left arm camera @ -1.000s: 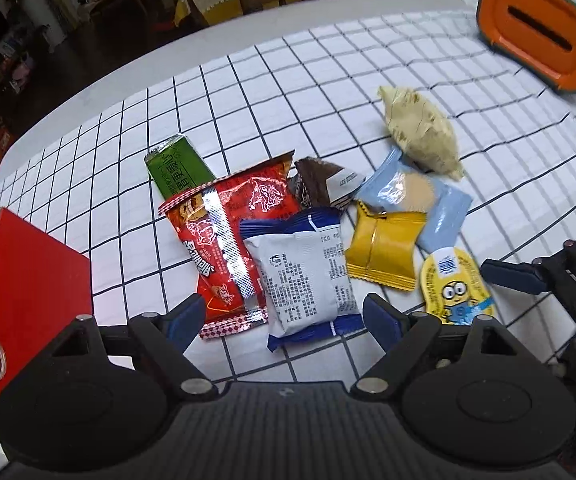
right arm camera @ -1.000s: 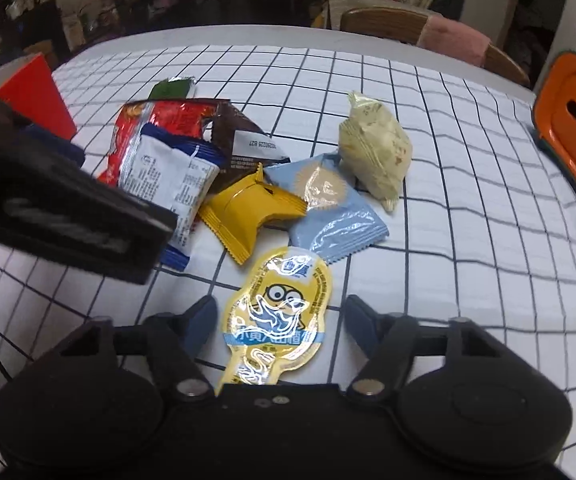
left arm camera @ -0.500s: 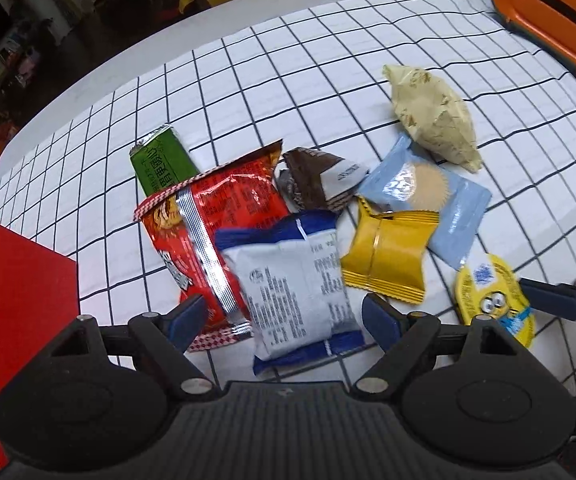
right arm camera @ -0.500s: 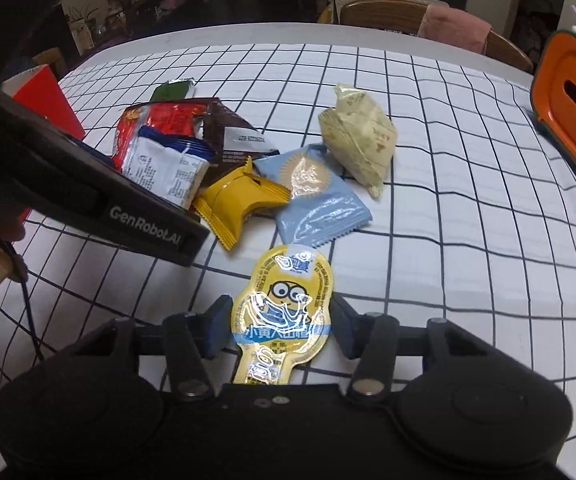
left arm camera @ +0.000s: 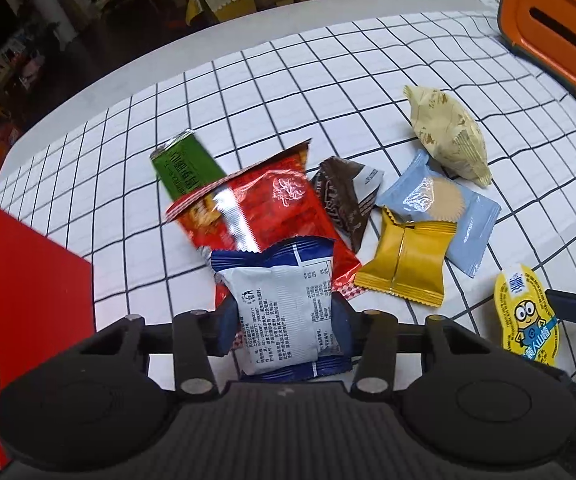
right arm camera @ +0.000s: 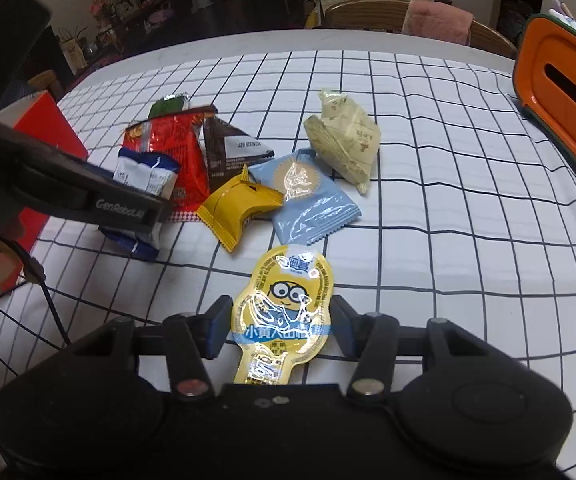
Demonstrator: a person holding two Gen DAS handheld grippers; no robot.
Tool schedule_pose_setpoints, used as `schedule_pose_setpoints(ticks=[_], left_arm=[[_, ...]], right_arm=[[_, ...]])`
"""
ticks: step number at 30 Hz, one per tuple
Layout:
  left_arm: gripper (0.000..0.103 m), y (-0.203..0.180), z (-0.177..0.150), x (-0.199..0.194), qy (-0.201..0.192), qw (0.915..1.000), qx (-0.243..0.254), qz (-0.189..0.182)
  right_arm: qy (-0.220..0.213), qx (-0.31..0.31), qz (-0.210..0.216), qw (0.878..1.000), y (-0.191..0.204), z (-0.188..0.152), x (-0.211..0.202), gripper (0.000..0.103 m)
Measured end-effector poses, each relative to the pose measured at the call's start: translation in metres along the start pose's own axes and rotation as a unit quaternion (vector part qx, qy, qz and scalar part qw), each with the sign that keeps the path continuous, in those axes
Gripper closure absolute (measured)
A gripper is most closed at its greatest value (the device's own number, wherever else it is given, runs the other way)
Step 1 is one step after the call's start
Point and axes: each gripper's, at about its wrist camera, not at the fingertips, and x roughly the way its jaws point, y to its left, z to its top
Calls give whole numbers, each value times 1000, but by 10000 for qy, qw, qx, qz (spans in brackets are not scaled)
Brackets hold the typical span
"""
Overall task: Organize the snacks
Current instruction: 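Grasp the yellow Minion lollipop with the right tool while the left tool grasps the white-blue biscuit packet, then carry the lollipop and biscuit packet over the cardboard box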
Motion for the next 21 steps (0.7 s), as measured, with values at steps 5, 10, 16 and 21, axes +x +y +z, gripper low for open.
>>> schedule_pose_setpoints(ticks=[5,10,16,21], left_arm=[[56,12,-10,-13,-36,9998,-168,-141],[56,24,-20,-28,-14,9991,-310,-278],[56,41,-32,-51,-87,9981,-406,-457],[56,62,-42,-67,-88,9967,-515,-624]], right_arm=[[-96,160,49,9998,2,-2,-15,52],[-189,203,89,9996,10,-1,-31,52],[-330,167,128,9992,28,2,-52,52],[-464,94,180,9987,47,6,-69,52]])
